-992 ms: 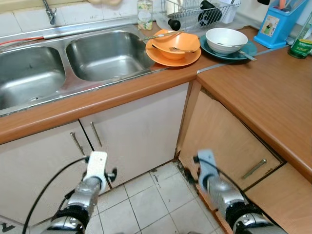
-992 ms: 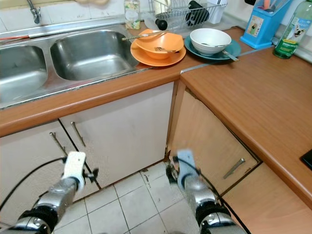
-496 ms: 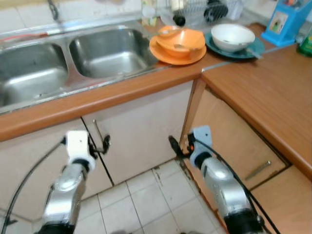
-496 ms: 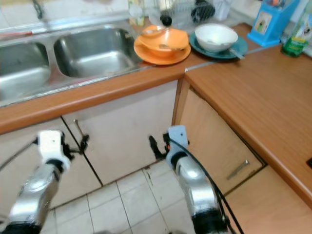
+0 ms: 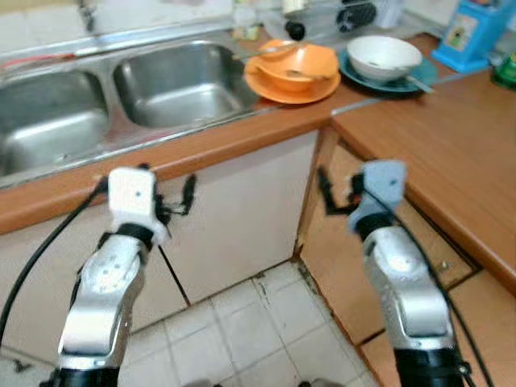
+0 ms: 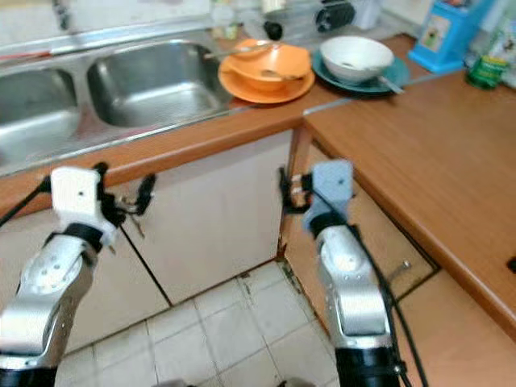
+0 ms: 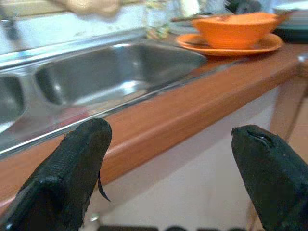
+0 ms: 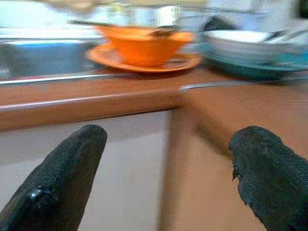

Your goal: Kitchen organization

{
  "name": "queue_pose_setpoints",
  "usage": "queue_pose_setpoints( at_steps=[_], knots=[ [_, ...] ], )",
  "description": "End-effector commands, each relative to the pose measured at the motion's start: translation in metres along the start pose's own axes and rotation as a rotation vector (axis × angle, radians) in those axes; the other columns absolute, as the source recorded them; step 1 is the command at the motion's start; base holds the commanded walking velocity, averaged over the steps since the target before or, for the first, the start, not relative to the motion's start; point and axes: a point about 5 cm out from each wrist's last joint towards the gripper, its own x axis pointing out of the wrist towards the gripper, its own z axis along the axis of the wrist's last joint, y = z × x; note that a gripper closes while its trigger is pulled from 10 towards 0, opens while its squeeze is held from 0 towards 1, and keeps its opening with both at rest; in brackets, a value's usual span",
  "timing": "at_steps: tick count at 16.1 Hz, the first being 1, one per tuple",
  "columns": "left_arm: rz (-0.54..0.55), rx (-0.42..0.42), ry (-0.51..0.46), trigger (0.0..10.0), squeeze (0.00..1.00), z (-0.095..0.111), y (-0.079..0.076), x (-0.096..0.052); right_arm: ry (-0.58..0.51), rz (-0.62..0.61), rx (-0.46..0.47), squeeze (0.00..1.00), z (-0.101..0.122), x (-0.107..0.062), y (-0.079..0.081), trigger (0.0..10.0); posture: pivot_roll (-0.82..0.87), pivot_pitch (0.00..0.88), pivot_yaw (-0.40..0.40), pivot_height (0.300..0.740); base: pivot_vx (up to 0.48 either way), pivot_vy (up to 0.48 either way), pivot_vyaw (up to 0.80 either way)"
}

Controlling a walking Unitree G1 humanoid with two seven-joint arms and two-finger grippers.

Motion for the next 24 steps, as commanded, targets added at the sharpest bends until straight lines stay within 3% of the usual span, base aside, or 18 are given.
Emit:
queue_pose_setpoints(
  at_steps=[1, 4, 6, 9, 16, 17, 19, 24],
  knots=[
    [-0.006, -0.023, 0.018, 10.0, 0.0, 0.002, -0.004, 0.002, 0.032, -0.044, -0.028, 1.0, -0.001, -0.006, -0.003, 10.0, -0.09, 0.0, 0.087, 0.74, 0.0, 0.0, 0.0],
    [0.026, -0.048, -0.006, 10.0, 0.0, 0.009, -0.011, 0.004, 0.006, -0.082, 0.0, 1.0, 0.007, -0.018, -0.005, 10.0, -0.11, 0.0, 0.075, 0.74, 0.0, 0.0, 0.0],
    [0.072, -0.095, -0.02, 10.0, 0.0, 0.017, -0.008, 0.005, -0.051, 0.018, -0.036, 1.0, 0.019, -0.019, 0.008, 10.0, -0.12, 0.0, 0.06, 0.74, 0.0, 0.0, 0.0],
    [0.093, -0.082, -0.028, 10.0, 0.0, 0.026, -0.005, -0.003, -0.092, 0.082, 0.01, 1.0, 0.039, -0.014, 0.017, 10.0, -0.07, 0.0, 0.004, 0.74, 0.0, 0.0, 0.0],
    [0.113, -0.08, -0.045, 10.0, 0.0, 0.037, -0.002, -0.011, -0.05, 0.071, 0.032, 1.0, 0.041, 0.002, 0.019, 10.0, -0.04, 0.0, -0.032, 0.74, 0.281, 0.0, 0.0],
    [0.103, -0.079, -0.048, 10.0, 0.0, 0.038, -0.003, -0.008, -0.072, 0.048, -0.014, 1.0, 0.044, 0.004, 0.015, 10.0, -0.04, 0.0, -0.032, 0.74, 0.296, 0.0, 0.0],
    [0.107, -0.085, -0.056, 10.0, 0.0, 0.041, -0.003, -0.002, -0.09, -0.002, -0.02, 1.0, 0.047, 0.008, 0.011, 10.0, -0.04, 0.0, -0.024, 0.74, 0.302, 0.0, 0.0],
    [0.114, -0.083, -0.043, 10.0, 0.0, 0.041, -0.002, 0.001, -0.067, 0.025, -0.085, 1.0, 0.045, 0.01, 0.014, 10.0, -0.03, 0.0, -0.024, 0.74, 0.334, 0.0, 0.1]
  ],
)
